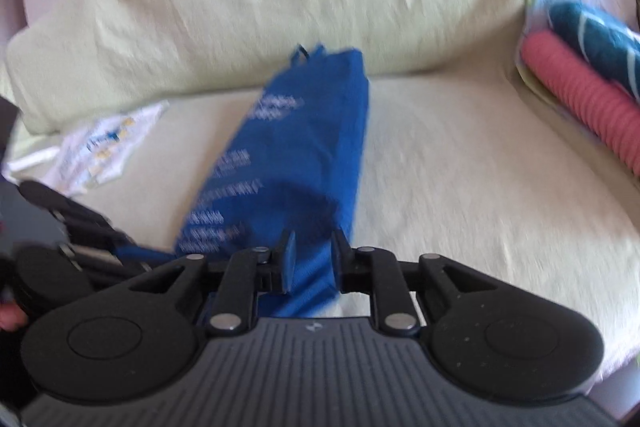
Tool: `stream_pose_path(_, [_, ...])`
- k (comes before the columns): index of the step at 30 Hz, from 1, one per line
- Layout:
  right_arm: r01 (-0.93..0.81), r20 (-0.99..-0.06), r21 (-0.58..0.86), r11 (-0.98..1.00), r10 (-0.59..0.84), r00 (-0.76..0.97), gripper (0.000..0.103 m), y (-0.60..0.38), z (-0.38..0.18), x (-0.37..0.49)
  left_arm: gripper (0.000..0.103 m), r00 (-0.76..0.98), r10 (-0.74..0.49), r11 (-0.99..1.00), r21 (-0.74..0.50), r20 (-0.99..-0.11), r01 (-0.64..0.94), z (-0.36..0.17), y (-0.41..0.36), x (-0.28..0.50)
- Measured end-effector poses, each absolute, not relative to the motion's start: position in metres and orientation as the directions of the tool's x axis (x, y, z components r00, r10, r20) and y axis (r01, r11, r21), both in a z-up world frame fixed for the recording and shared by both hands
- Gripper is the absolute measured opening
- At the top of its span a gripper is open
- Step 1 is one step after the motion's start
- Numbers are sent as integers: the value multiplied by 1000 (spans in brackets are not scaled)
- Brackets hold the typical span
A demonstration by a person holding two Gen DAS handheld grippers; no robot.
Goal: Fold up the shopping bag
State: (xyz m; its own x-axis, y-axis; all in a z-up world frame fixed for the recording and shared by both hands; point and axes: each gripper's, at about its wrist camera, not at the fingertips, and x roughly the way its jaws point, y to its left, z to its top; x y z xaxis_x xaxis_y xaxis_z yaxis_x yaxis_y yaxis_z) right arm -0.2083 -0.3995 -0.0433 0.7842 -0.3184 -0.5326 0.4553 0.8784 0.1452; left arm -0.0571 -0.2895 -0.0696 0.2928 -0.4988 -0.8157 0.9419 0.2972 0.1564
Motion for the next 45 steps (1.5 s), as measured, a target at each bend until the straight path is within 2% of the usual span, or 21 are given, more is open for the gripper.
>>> stream_pose_path(2, [449, -566, 119, 886, -311, 763, 16, -400, -52, -198, 12, 290, -500, 297, 153, -816, 942, -70, -289, -57])
stream_pose_path(4, [461, -652, 89, 883, -298, 697, 16, -403, -74, -184, 12, 284, -503, 301, 142, -816, 943, -72, -289, -55])
stream_pose_path(9, [475, -650, 70, 877, -321, 689, 14, -399, -80, -183, 15, 311, -486, 332, 156, -817, 930, -72, -293, -57])
stream_pose_path(11, [483, -654, 72, 873, -324, 684, 15, -398, -72, -183, 33, 336, -475, 367, 164, -813, 916, -67, -293, -59])
stream_pose_path(13, [495, -642, 94, 864, -327, 693, 16, -397, -64, -187, 44, 357, -486, 401, 160, -798, 902, -60, -289, -61])
stream_pose_path(14, [505, -623, 121, 855, -331, 709, 18, -395, -58, -193, 47, 366, -496, 414, 155, -788, 897, -56, -285, -62])
stream_pose_path(15, [513, -603, 148, 846, -334, 724, 20, -393, -53, -200, 47, 375, -509, 431, 147, -775, 890, -50, -280, -64])
stream_pose_path(17, [526, -580, 183, 831, -341, 740, 32, -390, -46, -210, 47, 384, -515, 447, 142, -766, 883, -44, -276, -68])
stream_pose_path(21, [542, -580, 213, 813, -341, 740, 33, -386, -39, -225, 50, 405, -514, 475, 142, -756, 869, -34, -266, -74])
stream_pose_path(24, [552, -587, 229, 802, -339, 735, 39, -381, -35, -234, 56, 419, -511, 499, 138, -750, 855, -26, -258, -79])
stream_pose_path(26, [557, -587, 229, 798, -343, 733, 47, -377, -30, -239, 57, 432, -507, 518, 136, -746, 844, -19, -250, -85])
stream_pose_path(36, [547, -543, 207, 811, -370, 754, 62, -345, -5, -266, 66, 470, -527, 549, 139, -708, 824, 13, -217, -120])
stream_pose_path(40, [551, -519, 202, 810, -389, 761, 69, -333, 3, -279, 72, 485, -529, 553, 150, -696, 820, 19, -208, -134])
stream_pose_path(45, [563, -495, 197, 802, -414, 764, 78, -321, 8, -295, 74, 499, -533, 563, 154, -683, 812, 23, -195, -150])
